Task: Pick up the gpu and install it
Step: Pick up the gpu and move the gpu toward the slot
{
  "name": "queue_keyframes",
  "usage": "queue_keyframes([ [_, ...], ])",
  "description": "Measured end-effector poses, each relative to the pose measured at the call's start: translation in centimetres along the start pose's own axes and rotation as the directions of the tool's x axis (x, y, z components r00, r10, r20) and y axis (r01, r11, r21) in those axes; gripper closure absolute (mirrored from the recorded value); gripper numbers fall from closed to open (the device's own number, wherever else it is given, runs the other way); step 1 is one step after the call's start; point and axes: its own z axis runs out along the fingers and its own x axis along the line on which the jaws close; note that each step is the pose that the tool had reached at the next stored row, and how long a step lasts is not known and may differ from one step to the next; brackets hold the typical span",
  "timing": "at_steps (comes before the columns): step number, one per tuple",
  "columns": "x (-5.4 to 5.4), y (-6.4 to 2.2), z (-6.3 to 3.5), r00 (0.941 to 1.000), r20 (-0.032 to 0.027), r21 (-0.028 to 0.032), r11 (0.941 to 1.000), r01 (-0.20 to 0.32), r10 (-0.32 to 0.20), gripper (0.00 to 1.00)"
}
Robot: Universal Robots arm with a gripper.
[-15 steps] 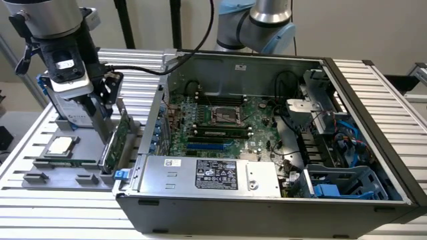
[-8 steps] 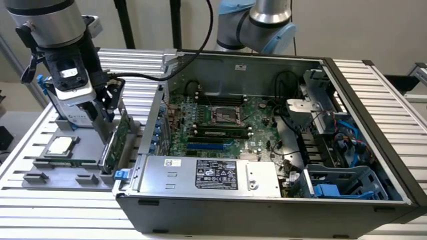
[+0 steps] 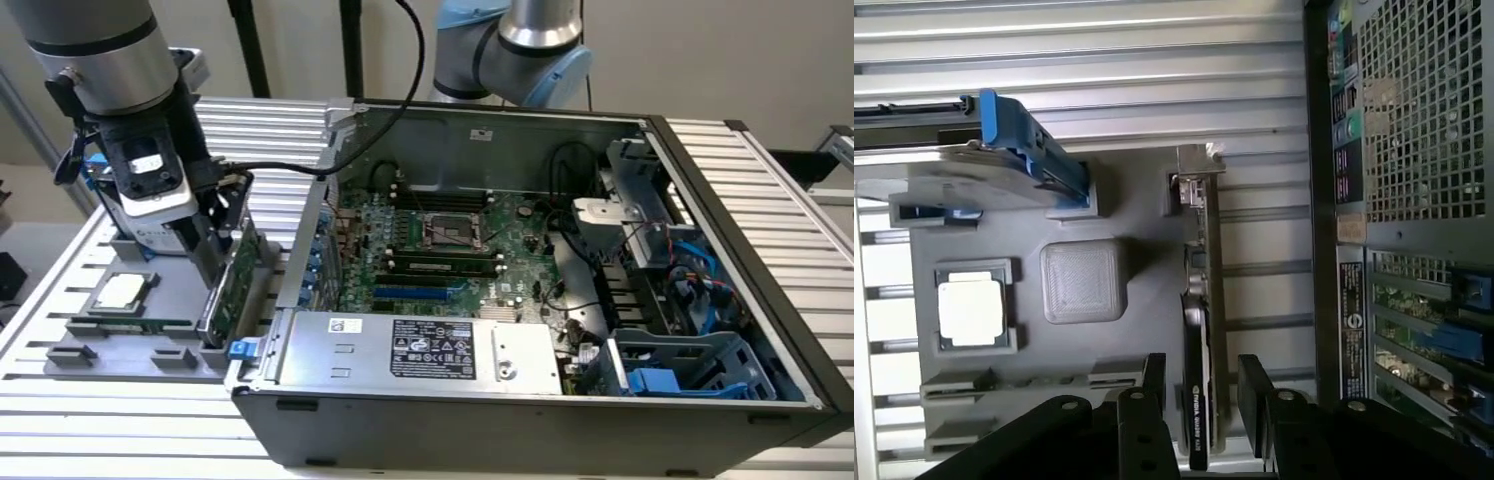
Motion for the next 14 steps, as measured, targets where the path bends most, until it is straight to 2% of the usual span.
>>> queue_keyframes([
  [14,0.1,-0.15,2.55,1.0000,0.0014,-0.0001,1.0000,0.000,0.000,0.00],
])
